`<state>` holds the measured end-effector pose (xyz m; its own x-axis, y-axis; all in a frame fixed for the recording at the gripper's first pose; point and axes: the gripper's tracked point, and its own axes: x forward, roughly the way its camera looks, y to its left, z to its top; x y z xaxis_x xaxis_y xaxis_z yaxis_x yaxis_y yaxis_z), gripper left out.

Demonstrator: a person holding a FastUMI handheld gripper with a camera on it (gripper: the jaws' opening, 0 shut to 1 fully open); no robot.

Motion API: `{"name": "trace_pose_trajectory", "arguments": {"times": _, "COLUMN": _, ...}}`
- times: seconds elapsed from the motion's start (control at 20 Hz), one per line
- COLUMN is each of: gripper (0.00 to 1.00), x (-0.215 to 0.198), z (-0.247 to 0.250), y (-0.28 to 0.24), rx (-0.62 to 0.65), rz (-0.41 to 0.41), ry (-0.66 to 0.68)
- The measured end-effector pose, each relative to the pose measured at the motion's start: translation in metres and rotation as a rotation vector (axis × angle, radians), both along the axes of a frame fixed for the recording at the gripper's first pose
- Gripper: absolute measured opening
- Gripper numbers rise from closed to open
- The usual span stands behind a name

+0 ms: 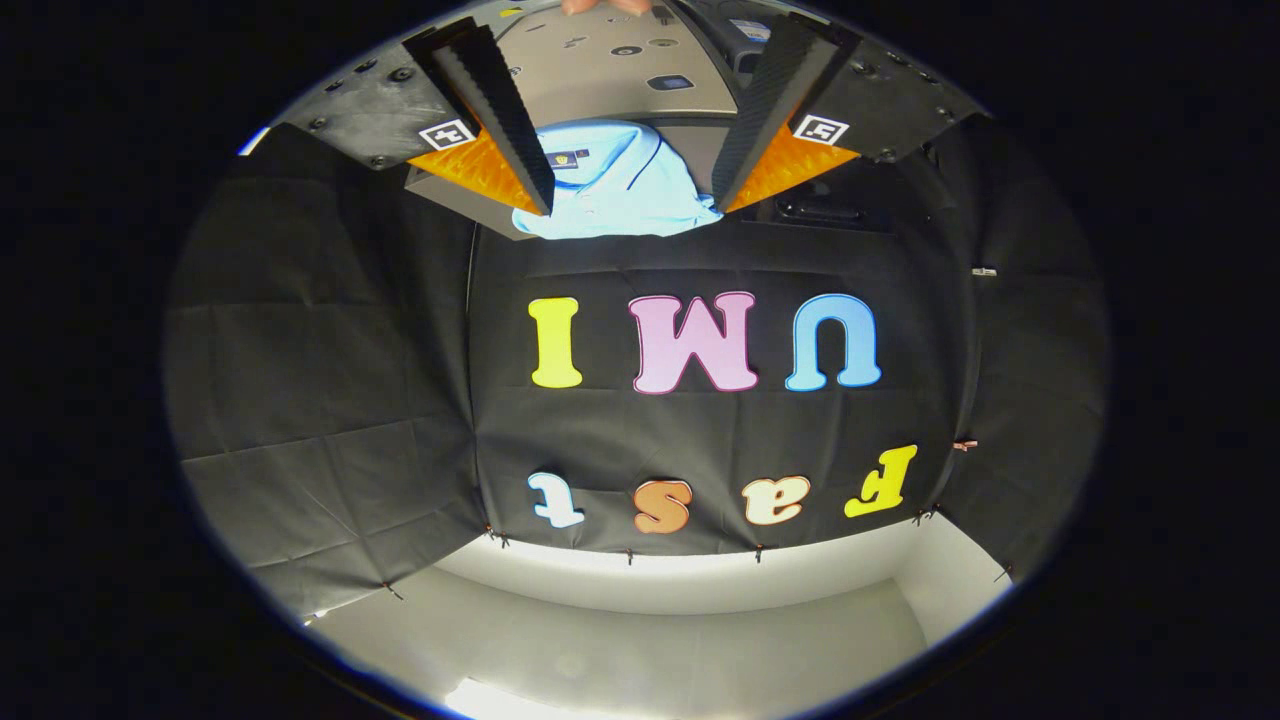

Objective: Put the clothes into the washing machine and then close the washing machine lid.

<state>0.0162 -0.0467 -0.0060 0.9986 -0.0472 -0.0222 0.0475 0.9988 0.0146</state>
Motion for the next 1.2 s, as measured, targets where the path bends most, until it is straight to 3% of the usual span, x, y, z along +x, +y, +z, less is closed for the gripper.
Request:
{"name": "trace_pose_trajectory", "arguments": {"times": 0.3, "gripper": 0.99, "x": 0.033, "z": 0.0, "y": 0.01, "rx": -0.011, "rz": 0.108, "ry": 0.077}}
{"name": "trace_pose_trajectory", "arguments": {"times": 0.45, "gripper": 0.99, "x": 0.066, "z": -0.004, "y": 0.004, "rx": 0.003, "rz": 0.122, "ry": 0.154}}
{"name": "trace_pose_trajectory", "arguments": {"times": 0.65, "gripper": 0.98, "x": 0.118, "z": -0.009, "y": -0.027, "rx": -0.069, "rz": 0.048, "ry": 0.241}}
{"name": "trace_pose_trajectory", "arguments": {"times": 0.95, "gripper": 0.99, "x": 0.177, "z": -0.063, "y": -0.042, "rx": -0.043, "rz": 0.052, "ry": 0.498}}
{"name": "trace_pose_trajectory", "arguments": {"times": 1.2, "gripper": 0.99, "x": 0.215, "z": -0.115, "y": -0.069, "rx": 0.008, "rz": -0.017, "ry": 0.631}}
